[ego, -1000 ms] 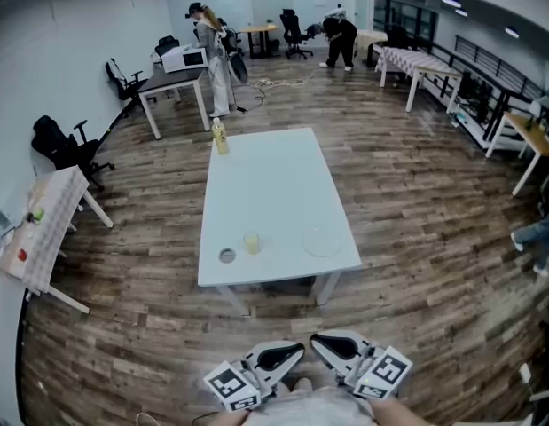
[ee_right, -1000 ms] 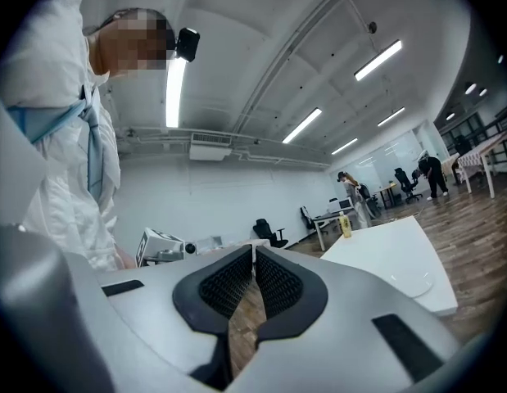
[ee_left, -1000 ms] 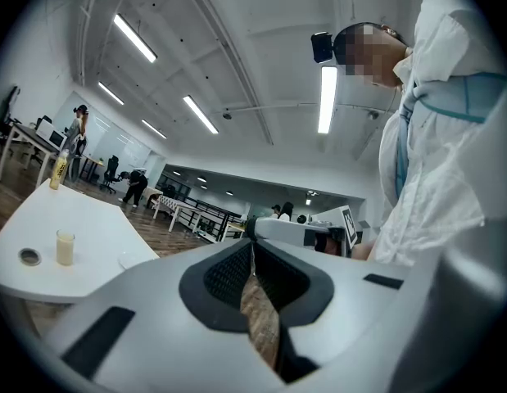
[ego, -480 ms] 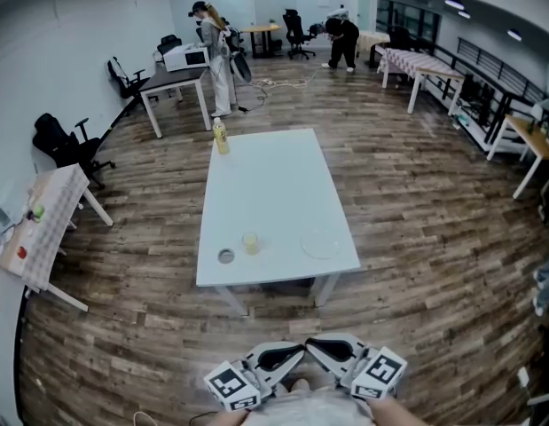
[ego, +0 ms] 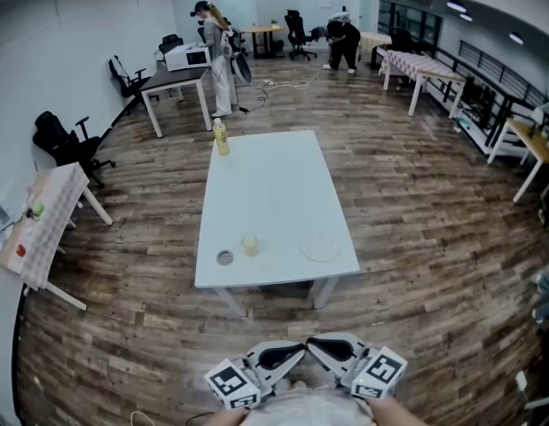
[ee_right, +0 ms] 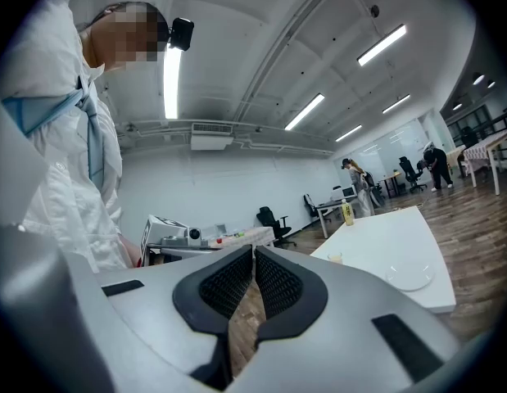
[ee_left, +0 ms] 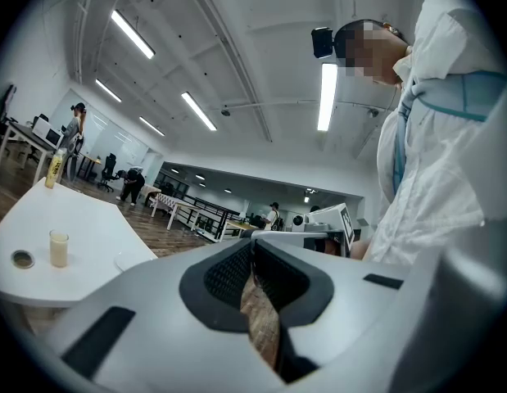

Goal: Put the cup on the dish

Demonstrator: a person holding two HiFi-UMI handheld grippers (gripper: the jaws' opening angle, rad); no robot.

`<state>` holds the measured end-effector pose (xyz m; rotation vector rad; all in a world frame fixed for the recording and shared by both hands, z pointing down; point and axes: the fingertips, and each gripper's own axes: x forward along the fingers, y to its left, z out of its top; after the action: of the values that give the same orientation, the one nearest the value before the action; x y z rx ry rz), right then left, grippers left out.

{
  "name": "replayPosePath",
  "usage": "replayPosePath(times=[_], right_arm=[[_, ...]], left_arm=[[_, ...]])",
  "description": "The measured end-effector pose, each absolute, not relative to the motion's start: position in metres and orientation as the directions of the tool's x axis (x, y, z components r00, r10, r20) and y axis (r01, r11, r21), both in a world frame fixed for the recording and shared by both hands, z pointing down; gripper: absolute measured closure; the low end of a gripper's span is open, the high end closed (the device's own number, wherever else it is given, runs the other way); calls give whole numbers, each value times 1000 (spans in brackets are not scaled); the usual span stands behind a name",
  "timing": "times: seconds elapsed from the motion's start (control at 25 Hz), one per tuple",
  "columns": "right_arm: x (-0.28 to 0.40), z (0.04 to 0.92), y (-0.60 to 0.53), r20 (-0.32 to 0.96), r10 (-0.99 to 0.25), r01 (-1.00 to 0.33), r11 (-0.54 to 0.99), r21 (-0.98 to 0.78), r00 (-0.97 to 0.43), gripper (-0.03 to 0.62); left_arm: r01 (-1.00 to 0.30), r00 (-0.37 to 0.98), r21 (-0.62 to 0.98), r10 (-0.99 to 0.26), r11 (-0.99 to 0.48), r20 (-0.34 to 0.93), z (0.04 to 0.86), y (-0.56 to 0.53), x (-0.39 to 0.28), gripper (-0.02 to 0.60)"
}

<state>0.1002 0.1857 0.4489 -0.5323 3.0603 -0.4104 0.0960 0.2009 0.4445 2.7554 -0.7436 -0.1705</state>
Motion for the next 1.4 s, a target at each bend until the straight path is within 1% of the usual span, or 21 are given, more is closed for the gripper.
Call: replayPosePath(times=[0.48,0.92,1.12,1.4], right_arm=[[77,452,135,35,-328,-326,911,-253,-944,559],[38,452,54,49,-349,-347,890,-297,-936,560],[15,454,22,47,-346,-345,894,-286,-937,559],[-11,450,-5,34,-364,-357,885,-298,-931,559]], left_arm=[[-463,867,309,-496,-831,-34,453,151,72,565],[-430,882,322,-468,-843,-47,449,70,32,565],[-425,884,327,-465,-844,-52,446,39,10,565],[-402,897,317,-439,-859,-53,446,11,-15,565]])
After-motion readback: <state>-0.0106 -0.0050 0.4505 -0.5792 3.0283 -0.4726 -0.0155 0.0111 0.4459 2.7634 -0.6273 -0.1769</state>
